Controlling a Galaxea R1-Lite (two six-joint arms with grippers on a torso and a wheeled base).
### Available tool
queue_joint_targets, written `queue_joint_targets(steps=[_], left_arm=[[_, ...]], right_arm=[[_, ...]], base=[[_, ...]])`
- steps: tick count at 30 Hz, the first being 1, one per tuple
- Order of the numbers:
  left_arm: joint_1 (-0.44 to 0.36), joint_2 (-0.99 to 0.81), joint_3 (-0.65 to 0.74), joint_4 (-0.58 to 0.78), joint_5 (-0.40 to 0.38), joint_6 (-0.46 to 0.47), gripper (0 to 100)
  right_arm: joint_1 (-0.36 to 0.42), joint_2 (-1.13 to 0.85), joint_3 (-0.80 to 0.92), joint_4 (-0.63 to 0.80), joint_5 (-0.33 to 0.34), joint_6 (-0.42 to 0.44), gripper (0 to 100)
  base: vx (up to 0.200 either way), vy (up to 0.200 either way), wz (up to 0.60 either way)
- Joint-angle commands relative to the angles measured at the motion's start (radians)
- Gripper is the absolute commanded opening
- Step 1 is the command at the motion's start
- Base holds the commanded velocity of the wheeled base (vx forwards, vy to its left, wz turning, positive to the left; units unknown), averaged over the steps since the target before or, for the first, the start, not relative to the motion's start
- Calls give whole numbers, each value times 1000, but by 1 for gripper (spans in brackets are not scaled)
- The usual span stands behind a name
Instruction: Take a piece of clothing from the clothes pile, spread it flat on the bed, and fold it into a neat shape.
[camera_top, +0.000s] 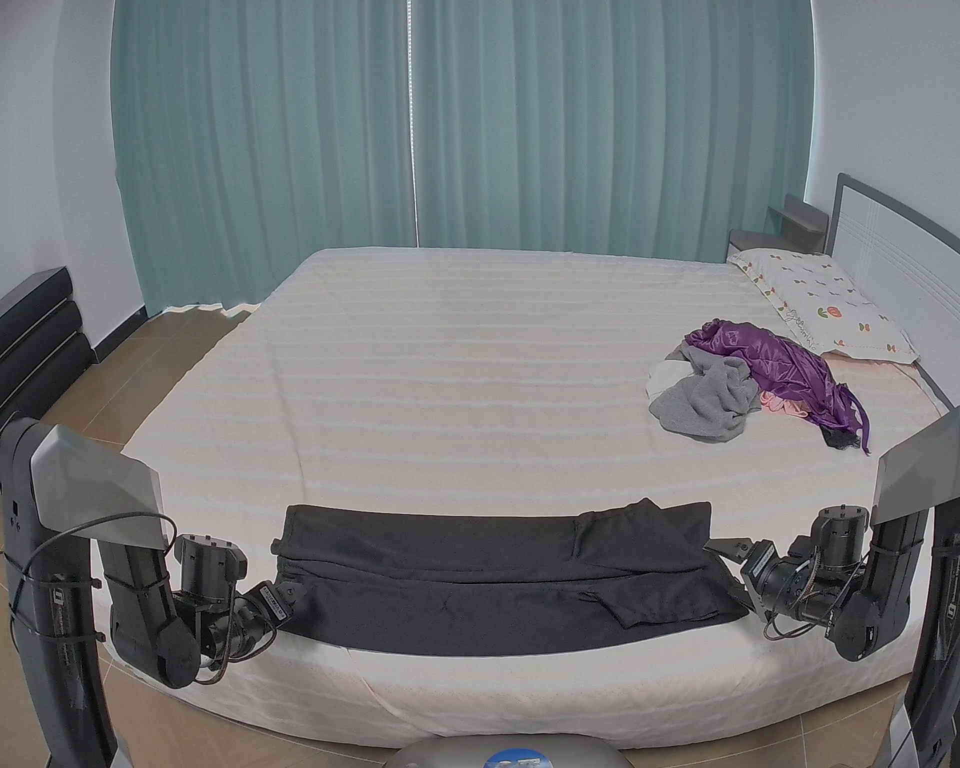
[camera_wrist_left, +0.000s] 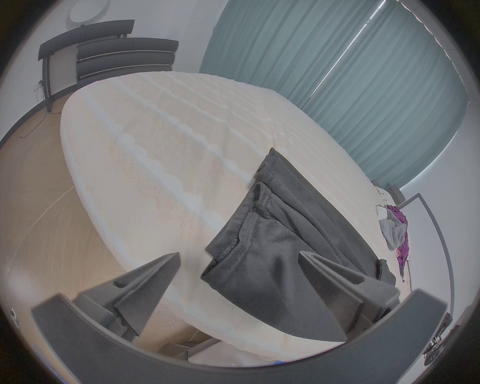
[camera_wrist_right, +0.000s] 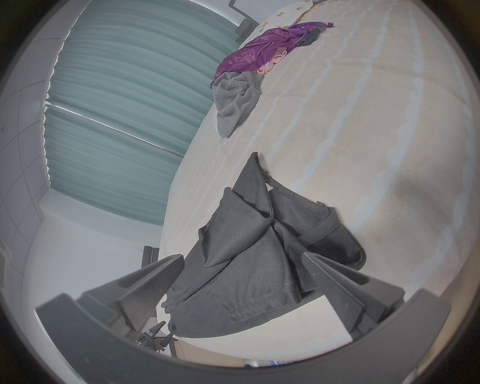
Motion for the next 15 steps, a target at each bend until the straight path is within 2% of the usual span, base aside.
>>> queue_joint_targets(steps=[1,7,15], left_arm=[[0,30,-19,1,6,2,0],[7,30,-5,1,12,5,0],[20,4,24,1,41,8,0]], right_arm=[[-8,-7,2,1,-2,-5,100],[1,-42,51,0,-13,-45,100],[5,-87,140,3,-13,-52,100]], base=[[0,0,0],[0,0,0],[0,0,0]])
